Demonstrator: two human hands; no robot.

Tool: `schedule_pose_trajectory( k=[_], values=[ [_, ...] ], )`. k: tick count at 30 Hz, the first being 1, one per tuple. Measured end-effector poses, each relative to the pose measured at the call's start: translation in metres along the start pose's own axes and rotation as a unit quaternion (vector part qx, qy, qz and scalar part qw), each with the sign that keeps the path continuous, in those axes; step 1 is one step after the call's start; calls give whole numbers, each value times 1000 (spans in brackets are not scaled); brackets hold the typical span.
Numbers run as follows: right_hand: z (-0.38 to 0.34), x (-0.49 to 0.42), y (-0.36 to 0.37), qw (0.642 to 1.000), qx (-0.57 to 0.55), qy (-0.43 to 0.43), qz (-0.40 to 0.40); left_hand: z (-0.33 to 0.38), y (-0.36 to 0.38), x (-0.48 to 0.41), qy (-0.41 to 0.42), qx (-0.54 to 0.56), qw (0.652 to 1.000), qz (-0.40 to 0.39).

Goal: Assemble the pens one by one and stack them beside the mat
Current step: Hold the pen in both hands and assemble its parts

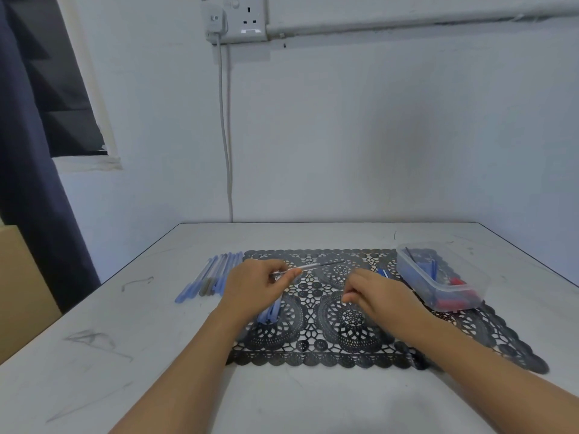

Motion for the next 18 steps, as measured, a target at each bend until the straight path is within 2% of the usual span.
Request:
schedule_pose_trajectory(
  k=[4,7,18],
  values=[
    [1,-2,7,997,-66,30,-37,1,0,0,-2,-9,1000,-4],
    [4,-2,11,994,-66,57,-65,2,0,0,-3,-6,1000,-5],
    [7,-3,12,992,-73,76,-71,4,1,1,0,-14,1000,-14]
  ],
)
Point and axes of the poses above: each hand's wrist, its own x-axis away from the middle knuckle, its own y-axis out of the palm, z = x × y, the point moved 1 cm from there along -x, towards the middle knuckle, and after that the axes turned 3 degrees about z, right-handed, at the moved point
